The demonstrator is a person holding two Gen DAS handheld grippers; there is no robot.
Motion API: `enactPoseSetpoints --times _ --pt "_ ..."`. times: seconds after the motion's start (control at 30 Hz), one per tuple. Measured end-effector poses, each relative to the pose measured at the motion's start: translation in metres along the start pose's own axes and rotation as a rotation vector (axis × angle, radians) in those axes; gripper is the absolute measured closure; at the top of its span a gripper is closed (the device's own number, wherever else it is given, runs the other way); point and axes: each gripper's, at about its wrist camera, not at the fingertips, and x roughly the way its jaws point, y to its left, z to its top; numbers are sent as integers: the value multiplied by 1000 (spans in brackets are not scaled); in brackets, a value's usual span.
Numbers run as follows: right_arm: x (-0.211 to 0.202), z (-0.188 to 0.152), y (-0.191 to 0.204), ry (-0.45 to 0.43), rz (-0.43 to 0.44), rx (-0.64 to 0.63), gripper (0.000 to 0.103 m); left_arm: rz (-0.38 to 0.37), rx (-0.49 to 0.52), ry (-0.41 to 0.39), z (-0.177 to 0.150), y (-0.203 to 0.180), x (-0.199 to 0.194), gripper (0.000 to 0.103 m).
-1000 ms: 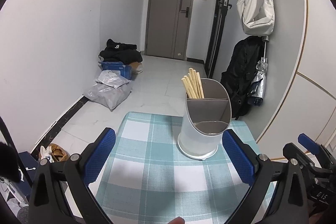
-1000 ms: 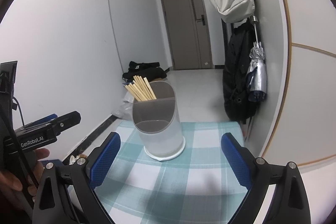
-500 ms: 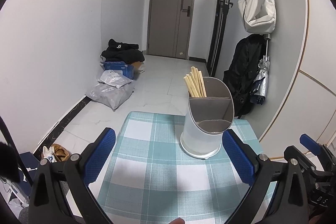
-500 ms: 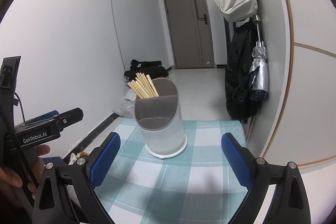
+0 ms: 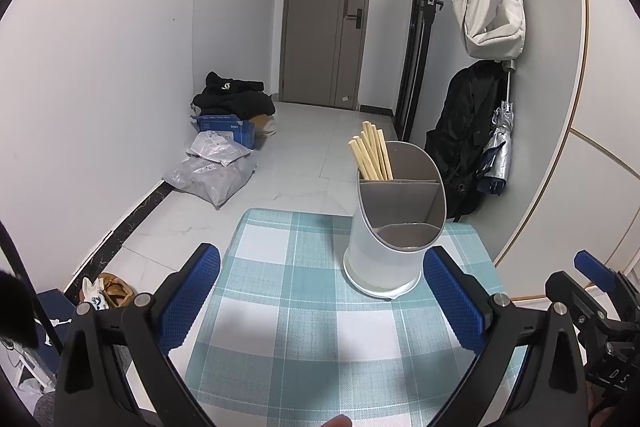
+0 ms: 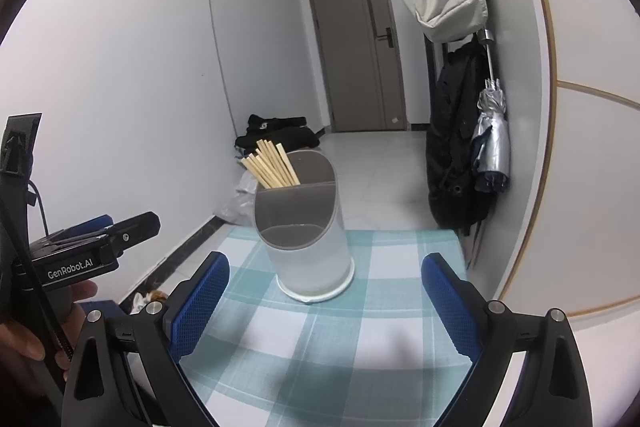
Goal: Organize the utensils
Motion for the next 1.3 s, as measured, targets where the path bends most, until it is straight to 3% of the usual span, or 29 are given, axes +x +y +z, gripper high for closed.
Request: enactPoseSetpoints --times 1.3 --pt "-2 1 -3 -3 -9 4 5 5 6 14 -4 -6 2 3"
